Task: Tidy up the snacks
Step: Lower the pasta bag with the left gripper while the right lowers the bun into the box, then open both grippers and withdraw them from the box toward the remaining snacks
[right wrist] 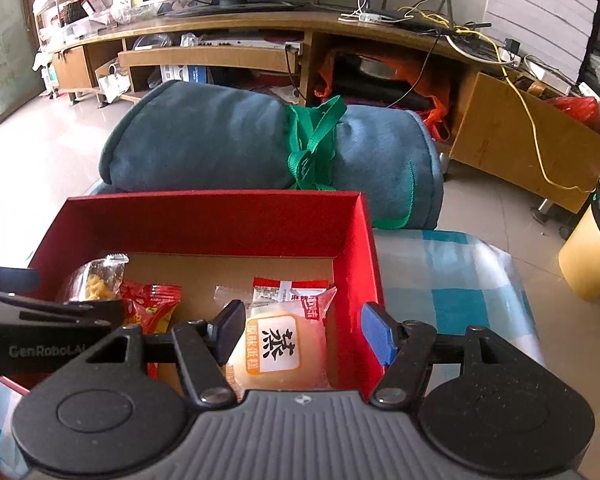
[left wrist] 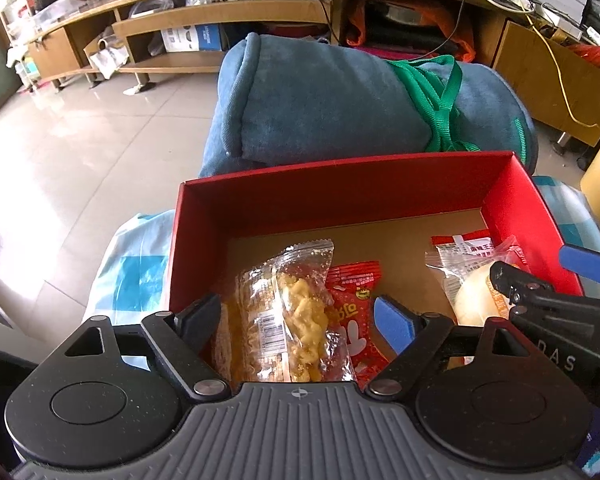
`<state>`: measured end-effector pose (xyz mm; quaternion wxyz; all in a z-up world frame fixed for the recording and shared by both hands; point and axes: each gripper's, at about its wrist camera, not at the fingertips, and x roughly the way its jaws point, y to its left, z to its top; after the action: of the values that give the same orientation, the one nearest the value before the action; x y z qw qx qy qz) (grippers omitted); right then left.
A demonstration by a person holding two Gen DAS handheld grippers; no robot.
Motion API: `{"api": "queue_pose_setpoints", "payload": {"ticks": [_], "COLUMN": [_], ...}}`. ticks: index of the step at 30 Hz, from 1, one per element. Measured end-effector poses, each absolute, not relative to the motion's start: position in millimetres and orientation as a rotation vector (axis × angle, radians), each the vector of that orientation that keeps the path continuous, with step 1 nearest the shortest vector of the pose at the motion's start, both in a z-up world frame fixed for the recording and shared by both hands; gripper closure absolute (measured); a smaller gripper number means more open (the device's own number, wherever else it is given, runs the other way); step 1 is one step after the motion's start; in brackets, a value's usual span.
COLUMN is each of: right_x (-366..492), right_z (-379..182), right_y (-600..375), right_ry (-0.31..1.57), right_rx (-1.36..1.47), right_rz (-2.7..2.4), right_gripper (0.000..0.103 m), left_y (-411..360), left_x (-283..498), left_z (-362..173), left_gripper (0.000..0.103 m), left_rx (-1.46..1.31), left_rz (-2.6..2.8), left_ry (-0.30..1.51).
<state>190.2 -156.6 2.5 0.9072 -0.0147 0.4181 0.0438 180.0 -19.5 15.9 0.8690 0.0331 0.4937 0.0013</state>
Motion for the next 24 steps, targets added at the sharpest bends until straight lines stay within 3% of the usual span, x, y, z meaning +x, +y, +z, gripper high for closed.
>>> {"api": "queue_pose_setpoints", "payload": {"ticks": [24], "right_x": [148], "right_z": [22], "right_y": [-160], "right_ry": [0.847], "right_rx": [-0.042], "right_rz": [0.093], "right_gripper": [0.043], "left_y": [-17], "left_x": [142], "left_z": [29], "left_gripper": [0.013], "left_rx": [0.035], "left_rz": [-0.042], "left_ry": [1.022]}}
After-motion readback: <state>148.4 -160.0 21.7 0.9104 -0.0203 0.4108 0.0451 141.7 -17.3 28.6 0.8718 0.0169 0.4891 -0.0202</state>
